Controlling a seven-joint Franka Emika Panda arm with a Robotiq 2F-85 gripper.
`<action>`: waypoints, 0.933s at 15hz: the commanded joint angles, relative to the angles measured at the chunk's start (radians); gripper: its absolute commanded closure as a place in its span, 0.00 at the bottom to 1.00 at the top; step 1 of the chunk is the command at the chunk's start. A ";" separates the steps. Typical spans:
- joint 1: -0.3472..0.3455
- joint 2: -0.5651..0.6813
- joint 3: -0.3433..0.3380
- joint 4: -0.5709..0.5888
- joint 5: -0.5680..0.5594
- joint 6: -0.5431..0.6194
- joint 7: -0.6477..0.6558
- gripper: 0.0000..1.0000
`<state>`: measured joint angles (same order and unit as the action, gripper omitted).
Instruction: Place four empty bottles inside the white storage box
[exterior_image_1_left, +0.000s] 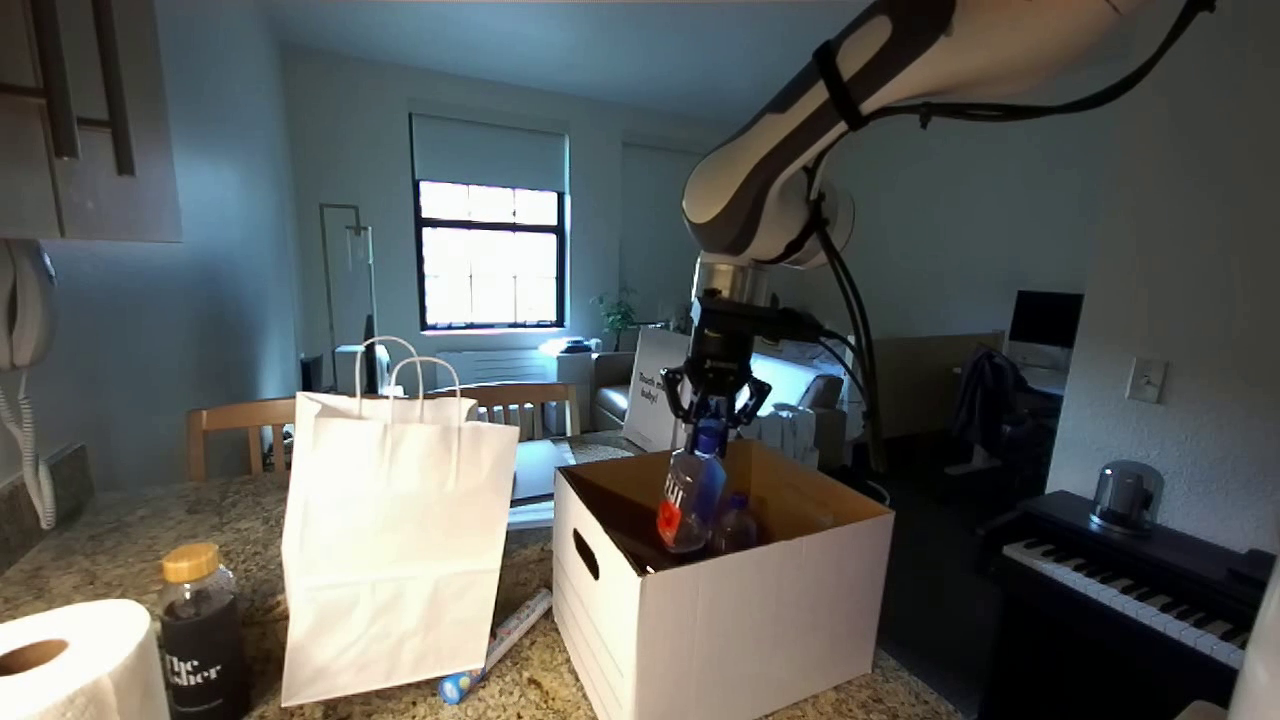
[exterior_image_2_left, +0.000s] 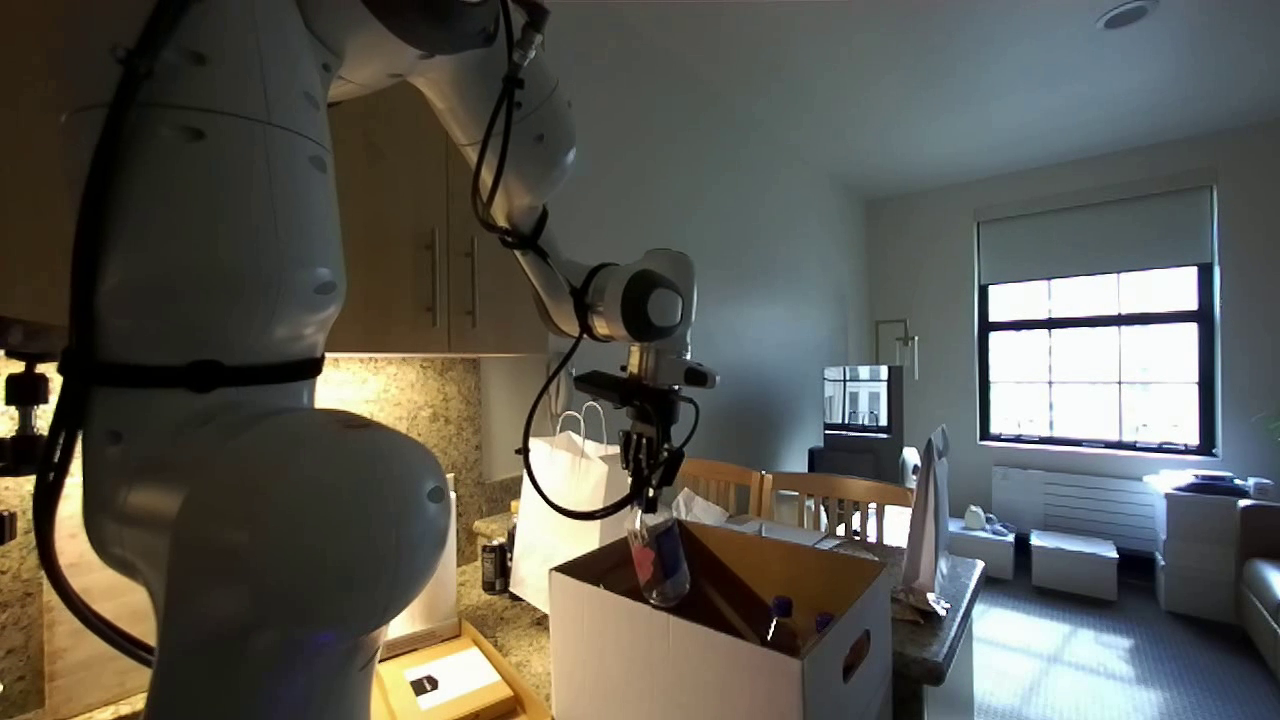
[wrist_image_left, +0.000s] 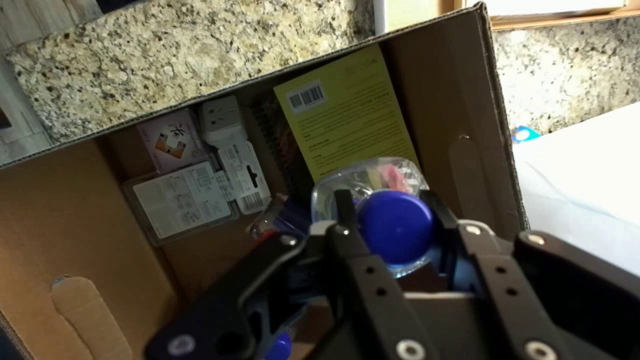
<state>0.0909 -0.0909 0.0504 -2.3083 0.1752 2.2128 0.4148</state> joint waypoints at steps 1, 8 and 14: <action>-0.025 0.049 -0.003 0.012 0.008 0.029 -0.010 0.86; -0.070 0.244 -0.058 0.145 0.009 0.057 0.003 0.86; -0.083 0.482 -0.109 0.337 0.007 0.038 0.035 0.86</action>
<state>0.0198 0.2735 -0.0534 -2.0712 0.1711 2.2657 0.4290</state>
